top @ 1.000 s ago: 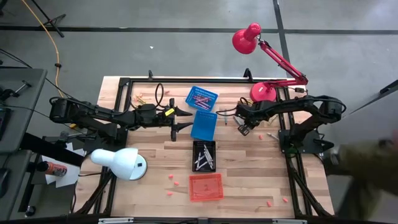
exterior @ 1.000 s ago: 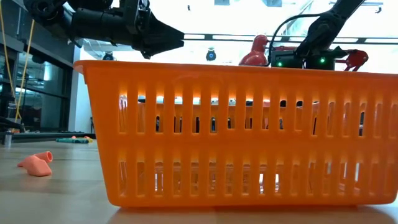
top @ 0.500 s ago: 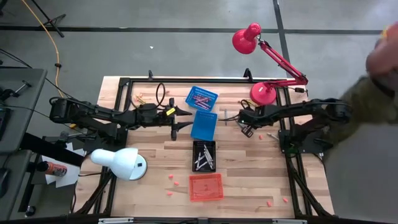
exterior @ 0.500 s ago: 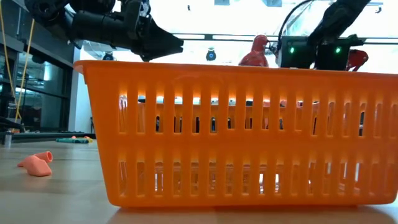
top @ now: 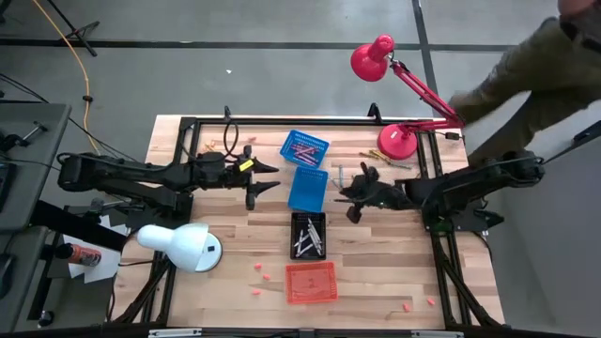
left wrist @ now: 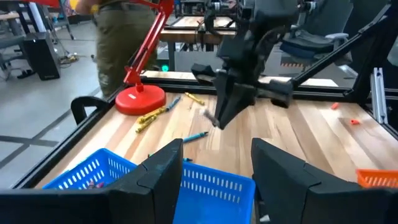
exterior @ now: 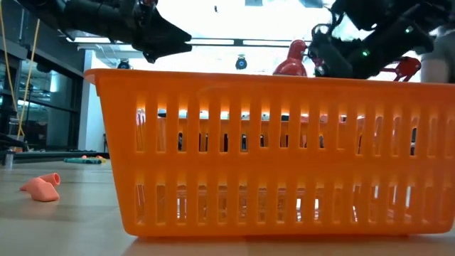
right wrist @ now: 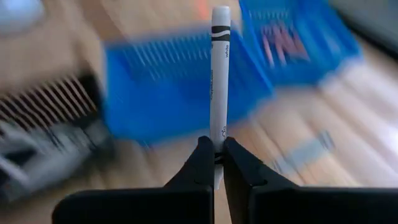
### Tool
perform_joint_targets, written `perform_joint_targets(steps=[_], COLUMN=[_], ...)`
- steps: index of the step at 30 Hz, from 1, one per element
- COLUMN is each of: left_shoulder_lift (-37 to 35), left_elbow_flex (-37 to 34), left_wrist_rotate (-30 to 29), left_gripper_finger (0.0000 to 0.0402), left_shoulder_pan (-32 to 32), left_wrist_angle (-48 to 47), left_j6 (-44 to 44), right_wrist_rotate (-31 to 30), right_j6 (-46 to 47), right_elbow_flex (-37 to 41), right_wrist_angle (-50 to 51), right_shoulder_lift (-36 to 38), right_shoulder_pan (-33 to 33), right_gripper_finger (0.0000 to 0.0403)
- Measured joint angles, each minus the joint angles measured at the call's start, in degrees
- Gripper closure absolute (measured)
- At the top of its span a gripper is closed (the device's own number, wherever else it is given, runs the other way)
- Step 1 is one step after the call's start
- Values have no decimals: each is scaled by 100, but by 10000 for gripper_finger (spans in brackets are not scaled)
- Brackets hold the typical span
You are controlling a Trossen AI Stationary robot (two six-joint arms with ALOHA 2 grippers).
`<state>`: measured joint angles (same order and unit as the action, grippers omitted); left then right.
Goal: Sort crayons
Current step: Put the white crayon into the black bin
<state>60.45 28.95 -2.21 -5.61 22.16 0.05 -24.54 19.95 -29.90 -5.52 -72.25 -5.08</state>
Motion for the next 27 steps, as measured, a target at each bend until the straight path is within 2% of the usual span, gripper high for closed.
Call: perform_joint_targets(steps=[5,8,13,23,27], left_shoulder_lift=[-68,71,409,650,603], left_elbow_flex=[0,2,-1,-7,0], left_wrist_rotate=[1,3,3,5,5], left_gripper_finger=[224,224,224,224,224], left_shoulder_pan=[0,0,0,0,0], left_wrist_angle=[-26,89,360,521,531], left_j6=[-38,51,111,66,66], right_wrist_rotate=[110,291,625,986,1687], right_j6=[-895,-1407,-1874,-1912,-1370], right_elbow_flex=[441,449,412,412,402], right_wrist_angle=[-2790,-3502,-3934,-3935,-3915], right_shoulder_lift=[-61,-61,-61,-61,-134], right_shoulder_pan=[19,22,17,17,-5], right_gripper_finger=[403,403,403,403,403])
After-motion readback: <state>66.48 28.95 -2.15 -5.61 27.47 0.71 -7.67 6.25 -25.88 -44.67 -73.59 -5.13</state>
